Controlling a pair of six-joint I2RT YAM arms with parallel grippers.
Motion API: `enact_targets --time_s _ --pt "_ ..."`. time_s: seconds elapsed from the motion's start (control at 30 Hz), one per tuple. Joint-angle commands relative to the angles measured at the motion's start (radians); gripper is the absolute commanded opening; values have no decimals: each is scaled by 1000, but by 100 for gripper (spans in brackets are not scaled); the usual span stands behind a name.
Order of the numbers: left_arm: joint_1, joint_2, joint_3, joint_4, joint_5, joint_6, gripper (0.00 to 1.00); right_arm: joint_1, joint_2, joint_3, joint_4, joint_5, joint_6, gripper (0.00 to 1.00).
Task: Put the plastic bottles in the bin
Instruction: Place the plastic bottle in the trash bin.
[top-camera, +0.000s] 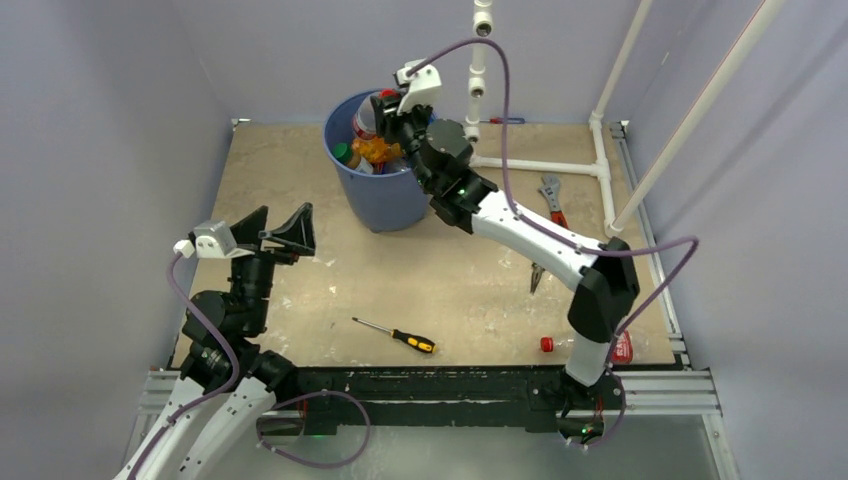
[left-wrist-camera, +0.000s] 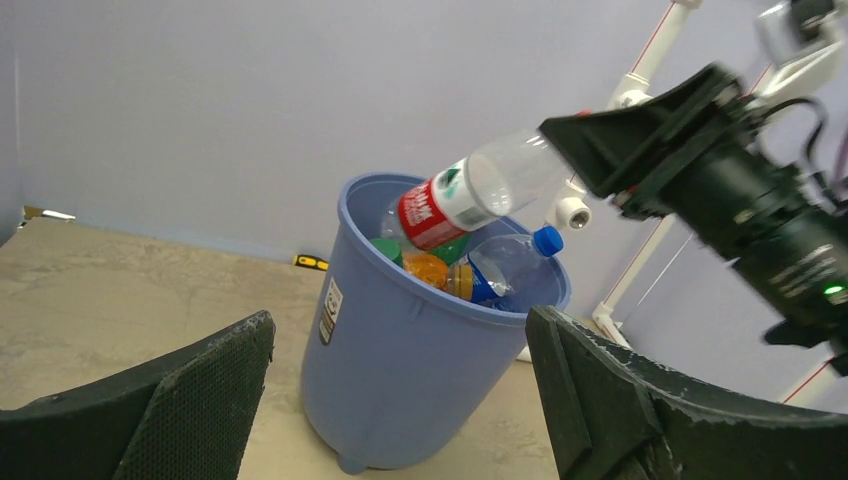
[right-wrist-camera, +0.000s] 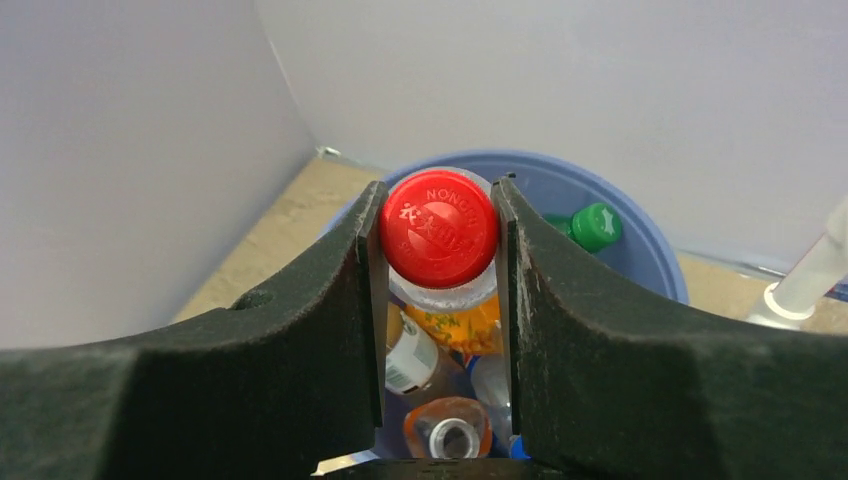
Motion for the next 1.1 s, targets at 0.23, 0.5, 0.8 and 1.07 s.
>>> enact_targets --time_s 0.23,0.5,0.8,1.07 --pt "6 -2 26 10 1 2 95 -38 113 -18 126 -69 -49 0" --pt "7 -2 26 13 14 -1 95 -41 17 -147 112 -80 39 0" --pt "7 -1 27 13 23 -4 95 -41 -82 -8 -82 -93 39 0" --pt "7 7 25 11 21 -1 95 -41 -204 -86 -164 -154 44 0"
